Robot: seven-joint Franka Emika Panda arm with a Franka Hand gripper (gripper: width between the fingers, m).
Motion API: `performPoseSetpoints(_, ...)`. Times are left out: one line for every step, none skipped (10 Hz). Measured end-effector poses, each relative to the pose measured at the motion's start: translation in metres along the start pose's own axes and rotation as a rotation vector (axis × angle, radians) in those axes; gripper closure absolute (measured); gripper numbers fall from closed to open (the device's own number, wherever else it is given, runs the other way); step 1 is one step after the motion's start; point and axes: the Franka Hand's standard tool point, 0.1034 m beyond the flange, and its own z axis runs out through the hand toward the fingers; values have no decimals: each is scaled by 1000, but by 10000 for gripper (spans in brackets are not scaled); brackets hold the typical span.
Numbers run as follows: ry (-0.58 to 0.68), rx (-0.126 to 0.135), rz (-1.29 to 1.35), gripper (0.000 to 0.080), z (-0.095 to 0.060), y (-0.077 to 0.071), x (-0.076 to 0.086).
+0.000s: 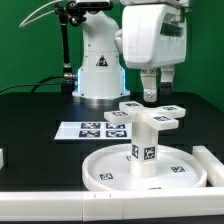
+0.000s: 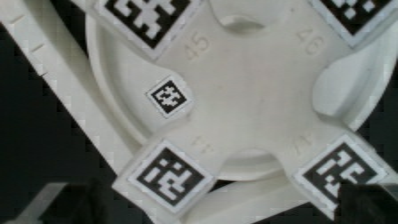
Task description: Assemble round table
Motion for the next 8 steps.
performPoseSetpoints(-9, -1, -65, 151, 1, 1, -2)
performPoseSetpoints(-27, 9, -87, 151, 3, 0, -4)
performPoseSetpoints(-32, 15, -70, 151, 7, -2, -6)
performPoseSetpoints(-35, 19, -70, 151, 10, -3, -7)
performPoseSetpoints(-40, 26, -86, 151, 15, -3, -11)
performPoseSetpoints(-45, 35, -128, 151, 21, -2, -17)
performPoseSetpoints(-49, 39, -124, 151, 23, -1, -20)
performPoseSetpoints(-50, 40, -122, 151, 24, -1, -22)
